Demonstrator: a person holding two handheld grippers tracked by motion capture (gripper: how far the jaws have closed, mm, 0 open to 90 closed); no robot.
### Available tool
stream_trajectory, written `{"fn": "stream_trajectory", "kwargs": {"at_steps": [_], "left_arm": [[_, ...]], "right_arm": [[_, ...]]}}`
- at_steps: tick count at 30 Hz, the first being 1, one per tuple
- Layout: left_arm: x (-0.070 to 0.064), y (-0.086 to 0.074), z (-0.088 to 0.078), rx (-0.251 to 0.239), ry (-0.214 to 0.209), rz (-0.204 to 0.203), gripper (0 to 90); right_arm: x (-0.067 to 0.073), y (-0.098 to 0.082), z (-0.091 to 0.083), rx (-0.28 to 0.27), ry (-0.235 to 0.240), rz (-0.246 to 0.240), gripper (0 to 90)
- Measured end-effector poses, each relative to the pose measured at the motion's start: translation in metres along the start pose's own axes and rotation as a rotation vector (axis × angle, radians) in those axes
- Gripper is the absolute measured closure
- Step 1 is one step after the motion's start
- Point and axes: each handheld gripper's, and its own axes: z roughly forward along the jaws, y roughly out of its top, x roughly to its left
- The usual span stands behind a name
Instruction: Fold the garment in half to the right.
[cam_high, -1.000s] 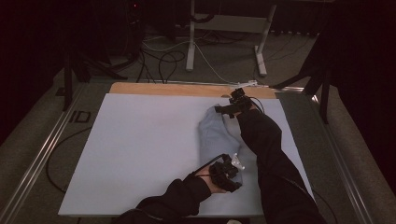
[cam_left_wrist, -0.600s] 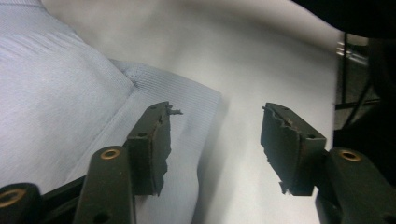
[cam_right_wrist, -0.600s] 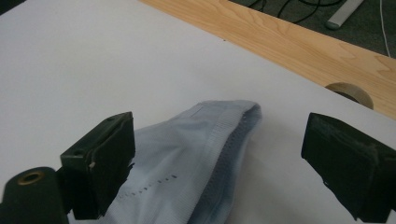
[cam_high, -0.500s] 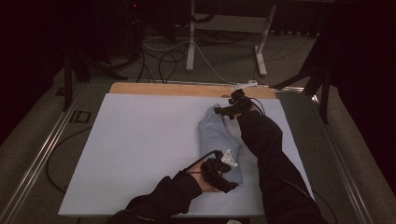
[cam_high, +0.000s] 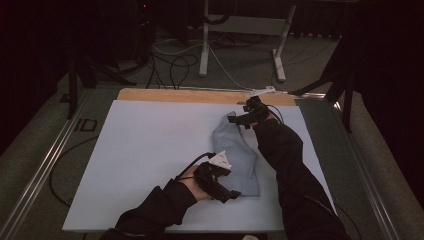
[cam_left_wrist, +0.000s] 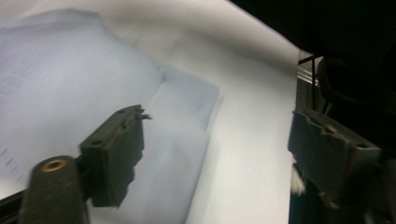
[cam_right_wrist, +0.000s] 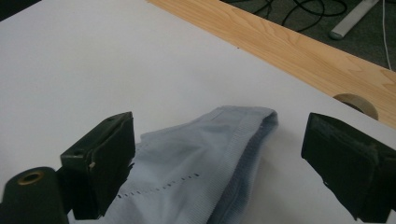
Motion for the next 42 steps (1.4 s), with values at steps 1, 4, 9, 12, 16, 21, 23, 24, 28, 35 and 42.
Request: {"fn": "stream_trajectory", "kwargs": {"at_steps": [1,4,9,12,16,21,23,24,28,35,42], "left_arm": [[0.002,-0.003,-0.003,-0.006,0.001,-0.006,17.4],[0.009,-0.013,-0.013,-0.025,0.02,-0.009,15.1],[0.019,-0.029,-0.028,-0.036,0.061,-0.039,7.8],[0.024,-0.038,-0.039,-0.044,0.101,-0.062,1.0],[0.03,-0.049,-0.056,-0.088,0.152,-0.077,0.9],[0.038,-0.065,-0.076,-0.094,0.208,-0.093,0.4],[0.041,-0.074,-0.082,-0.095,0.223,-0.085,0.3],[0.042,-0.078,-0.086,-0.096,0.233,-0.082,0.3],[0.045,-0.096,-0.095,-0.096,0.254,-0.082,0.2],[0.05,-0.119,-0.104,-0.114,0.265,-0.107,0.2],[0.05,-0.142,-0.112,-0.119,0.293,-0.126,0.3]], "right_arm": [[0.001,0.0,-0.001,-0.004,0.003,-0.001,9.8],[0.003,0.001,-0.001,-0.003,0.004,-0.01,9.9],[0.007,0.003,-0.001,0.0,0.017,-0.018,9.8],[0.009,0.003,0.0,-0.001,0.017,-0.025,9.8],[0.011,0.002,0.001,0.005,0.024,-0.024,9.9],[0.013,0.001,0.003,0.014,0.04,-0.033,9.9],[0.013,0.0,0.003,0.014,0.041,-0.035,9.8],[0.012,0.0,0.003,0.015,0.042,-0.038,9.8],[0.01,-0.001,0.003,0.014,0.046,-0.027,9.9],[0.008,-0.002,0.006,0.03,0.039,-0.026,9.8],[0.001,-0.006,0.015,0.035,0.035,0.007,10.0]]}}
